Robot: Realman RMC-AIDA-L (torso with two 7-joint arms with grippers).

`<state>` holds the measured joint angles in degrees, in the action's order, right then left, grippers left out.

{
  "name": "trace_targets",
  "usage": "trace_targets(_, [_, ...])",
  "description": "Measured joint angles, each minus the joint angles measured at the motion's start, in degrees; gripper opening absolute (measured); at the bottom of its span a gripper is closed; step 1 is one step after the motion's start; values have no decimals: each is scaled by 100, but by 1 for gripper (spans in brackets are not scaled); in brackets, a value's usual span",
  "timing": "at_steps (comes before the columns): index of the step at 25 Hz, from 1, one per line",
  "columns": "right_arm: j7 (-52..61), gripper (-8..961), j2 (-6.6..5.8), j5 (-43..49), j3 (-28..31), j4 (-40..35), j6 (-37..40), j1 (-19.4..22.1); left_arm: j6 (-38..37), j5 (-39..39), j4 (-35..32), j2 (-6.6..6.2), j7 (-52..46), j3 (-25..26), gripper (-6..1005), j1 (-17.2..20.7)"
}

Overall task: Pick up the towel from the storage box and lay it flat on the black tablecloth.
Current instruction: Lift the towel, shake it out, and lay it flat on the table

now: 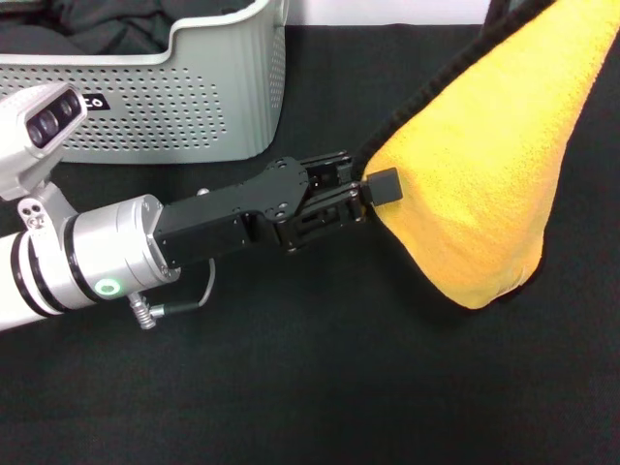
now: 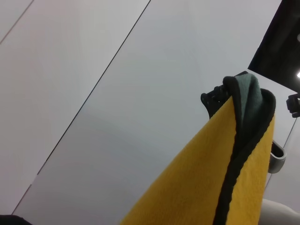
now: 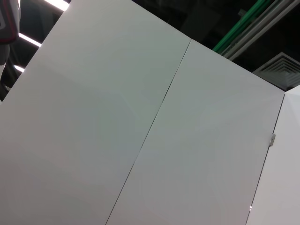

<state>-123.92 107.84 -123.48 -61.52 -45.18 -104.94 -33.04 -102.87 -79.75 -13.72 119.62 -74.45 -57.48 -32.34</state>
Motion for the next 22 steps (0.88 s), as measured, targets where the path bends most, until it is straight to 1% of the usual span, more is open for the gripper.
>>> trace_targets(2, [0,4,0,0,0,0,0,0,-1,0,-2,0,0,3,442,0])
trace_targets(10, [-12,5,0,0,0,0,1,0,-20,-45,-1,-12,29,-25,294,-57])
trace_targets(16, [-2,5,-2,6,0,104,28,0,-21,71,0,-7,45,24,102,-23])
trace_targets(19, [287,5,-44,38,0,221,219,-35,-6,370,1,-25,94,33,62,56])
trace_targets(20, [693,5,-79,140,22,267,519,-58,-5,517,-1,-46,115,35,48,85])
trace_targets(21, [693,5,-79,140,22,267,519,-58,-4,623,-26,-67,129,36,35,94])
trace_targets(22, [924,5,-97,245,53,274,713,-61,-4,735,-70,-93,138,35,35,107])
